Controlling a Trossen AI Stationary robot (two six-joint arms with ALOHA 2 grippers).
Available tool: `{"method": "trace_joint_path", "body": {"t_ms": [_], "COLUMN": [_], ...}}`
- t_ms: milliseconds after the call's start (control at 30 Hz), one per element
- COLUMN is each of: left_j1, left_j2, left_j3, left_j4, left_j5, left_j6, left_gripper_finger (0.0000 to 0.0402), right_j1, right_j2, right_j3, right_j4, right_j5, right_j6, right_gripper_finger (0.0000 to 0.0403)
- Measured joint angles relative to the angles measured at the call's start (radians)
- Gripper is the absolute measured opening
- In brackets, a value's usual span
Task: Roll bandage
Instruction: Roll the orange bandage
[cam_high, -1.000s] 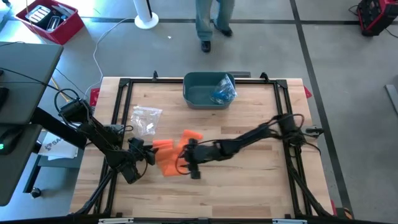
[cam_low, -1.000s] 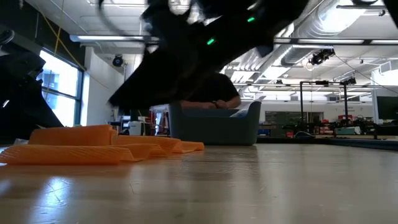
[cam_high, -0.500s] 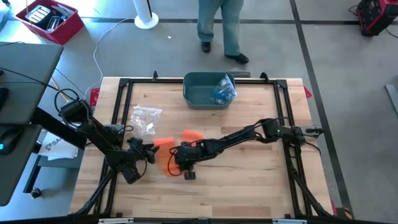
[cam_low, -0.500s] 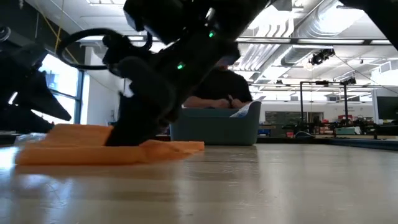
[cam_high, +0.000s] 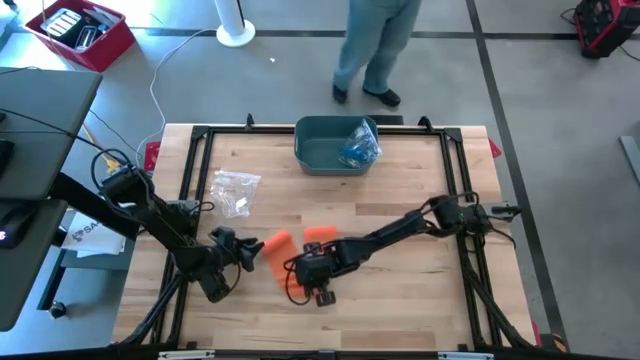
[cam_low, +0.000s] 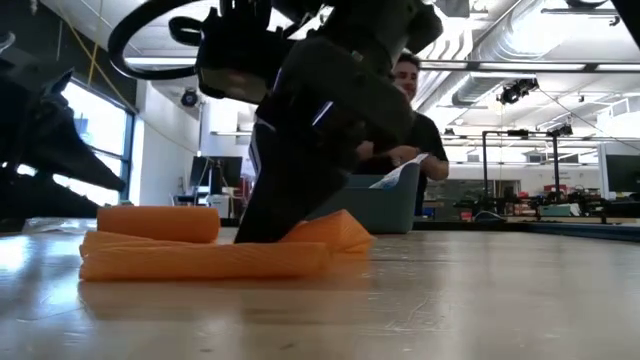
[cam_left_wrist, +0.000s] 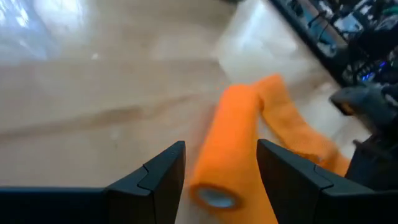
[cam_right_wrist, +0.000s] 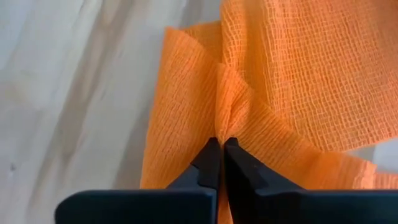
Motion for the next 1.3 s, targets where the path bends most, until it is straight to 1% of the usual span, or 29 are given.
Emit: {"method": "trace_joint_path", "body": {"t_ms": [133,300,400,567,733,900,1000,1067,1133,1300], "left_j1": [-0.004,-0.015,-0.027,-0.027,-0.026,-0.023,-0.023,-0.023,-0.023,-0.023], "left_j2": [0.024,0.007,0.000,0.005,0.005,0.005,0.005,0.005,0.006,0.006], "left_j3": [0.000,0.001,0.027,0.112,0.183,0.193,0.193,0.193,0.193,0.193], "left_j4": [0.030,0.013,0.013,0.017,0.036,0.082,0.082,0.082,0.083,0.083], "left_j5": [0.030,0.075,0.096,0.164,0.147,0.121,0.121,0.121,0.121,0.122], "left_j6": [-0.004,0.006,0.075,0.235,0.358,0.387,0.375,0.364,0.359,0.298], "left_gripper_finger": [0.0193,0.0193,0.0193,0.0193,0.0193,0.0193,0.0193,0.0193,0.0193,0.0193], "right_j1": [0.008,0.008,0.008,0.007,0.007,0.007,0.007,0.004,-0.003,-0.022], "right_j2": [-0.001,-0.002,-0.002,-0.003,-0.004,-0.004,-0.004,-0.006,-0.012,-0.046], "right_j3": [0.000,0.000,0.000,0.000,0.000,0.000,0.000,0.000,0.000,0.001], "right_j4": [-0.005,-0.005,-0.004,0.001,0.003,0.003,0.003,-0.005,-0.012,-0.055], "right_j5": [0.003,0.013,0.015,0.019,0.019,0.019,0.019,-0.004,-0.041,-0.138], "right_j6": [0.019,0.027,0.027,0.027,0.027,0.043,0.052,0.053,0.053,0.028], "right_gripper_finger": [0.0005,0.0006,0.0006,0.0006,0.0006,0.0007,0.0011,0.0024,0.0047,0.0124]}}
